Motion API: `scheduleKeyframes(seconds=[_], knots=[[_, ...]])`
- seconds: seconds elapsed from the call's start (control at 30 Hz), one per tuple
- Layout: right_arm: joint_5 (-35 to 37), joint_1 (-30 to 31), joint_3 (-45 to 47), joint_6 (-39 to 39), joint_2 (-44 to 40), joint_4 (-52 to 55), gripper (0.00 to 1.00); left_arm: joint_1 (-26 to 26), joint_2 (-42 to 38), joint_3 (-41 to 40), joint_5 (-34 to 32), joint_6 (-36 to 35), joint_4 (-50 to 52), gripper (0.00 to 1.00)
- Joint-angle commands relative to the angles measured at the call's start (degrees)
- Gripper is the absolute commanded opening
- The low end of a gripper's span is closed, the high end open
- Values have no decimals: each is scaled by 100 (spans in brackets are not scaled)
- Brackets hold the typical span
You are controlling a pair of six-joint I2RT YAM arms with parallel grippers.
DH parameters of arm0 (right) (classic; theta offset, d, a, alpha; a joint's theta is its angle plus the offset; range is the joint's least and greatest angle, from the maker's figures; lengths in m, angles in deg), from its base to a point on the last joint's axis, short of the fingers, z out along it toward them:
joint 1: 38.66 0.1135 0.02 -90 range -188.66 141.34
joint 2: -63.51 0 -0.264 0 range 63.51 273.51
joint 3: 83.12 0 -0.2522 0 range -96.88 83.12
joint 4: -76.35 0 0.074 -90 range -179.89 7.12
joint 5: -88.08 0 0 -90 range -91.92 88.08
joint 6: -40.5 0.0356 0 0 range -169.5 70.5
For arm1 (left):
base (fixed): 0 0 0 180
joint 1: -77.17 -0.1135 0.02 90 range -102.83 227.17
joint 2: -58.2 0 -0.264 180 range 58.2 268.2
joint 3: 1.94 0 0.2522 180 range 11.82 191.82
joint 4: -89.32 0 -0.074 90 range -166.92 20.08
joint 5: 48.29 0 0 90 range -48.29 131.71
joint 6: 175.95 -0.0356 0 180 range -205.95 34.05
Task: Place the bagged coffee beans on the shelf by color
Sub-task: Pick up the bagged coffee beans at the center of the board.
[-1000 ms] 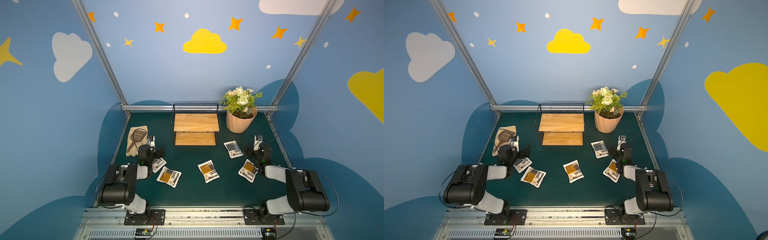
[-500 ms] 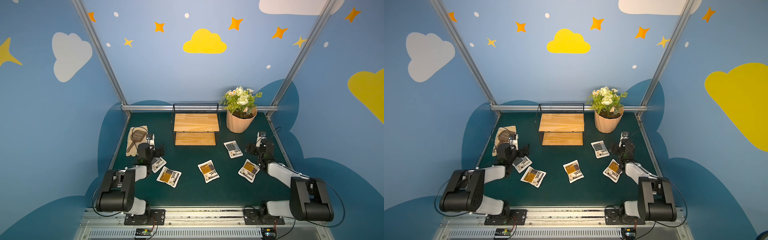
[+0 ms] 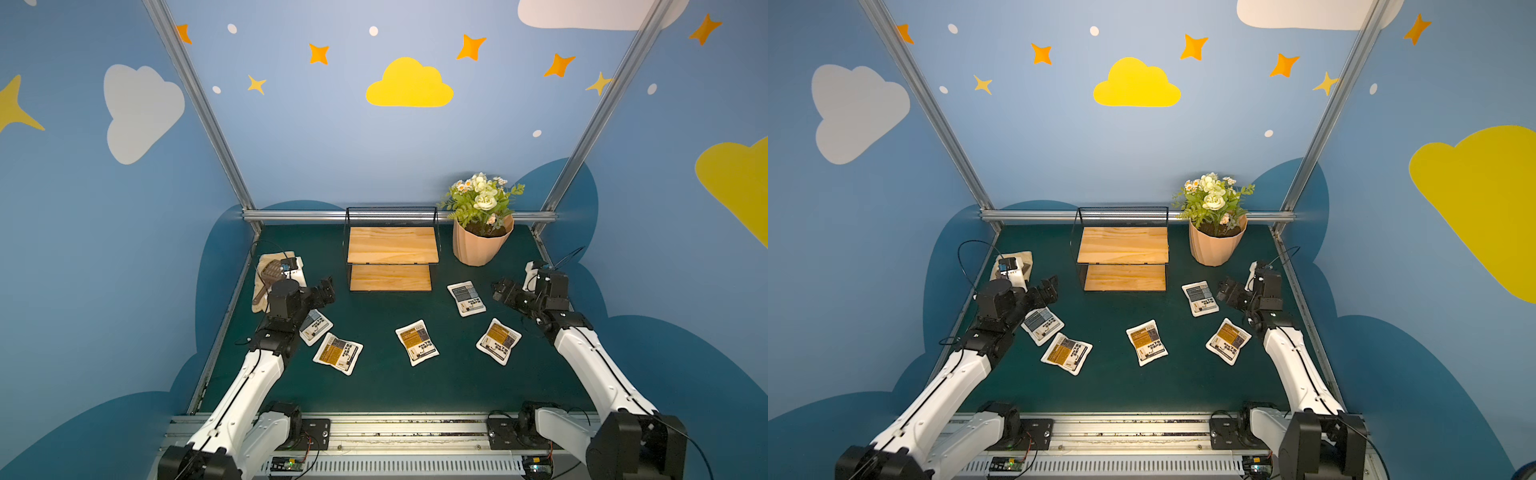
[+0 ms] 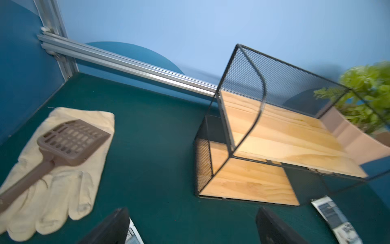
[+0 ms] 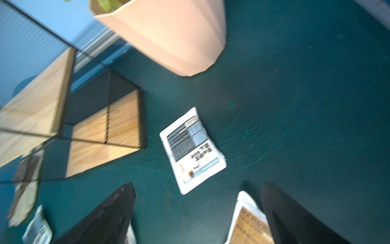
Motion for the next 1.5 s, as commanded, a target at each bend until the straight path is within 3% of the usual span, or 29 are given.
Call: scheduleKeyframes(seconds=[0.0,0.13,0.27,0.43,0.6,0.87,1.1,1.47], knots=[[-1114,320,84,283,-324,696,98,324,-512,17,315,871,1437,100],[-1584,909,203,511,-441,958,98,879,-890,-80,692,1180,1956,100],[-1971,1524,350,874,-235,854,98,1664,-686,-195,741,1439,1940,100],[-1943,2294,803,1328,85,456,98,2778,188,-130,422,1490,1399,100],[-1866,2629,1109,1510,281,260,98,3324,1316,167,585,1478,758,100],[-2115,2692,1536,1769,526,-212,96,3519,2895,802,1423,1286,0,100],[-2077,2694,1598,1777,787,-401,95,3519,3875,1229,1770,1327,-544,100],[-2051,2686,1597,1763,1312,-788,89,3497,4558,1218,1848,1454,-1092,100]])
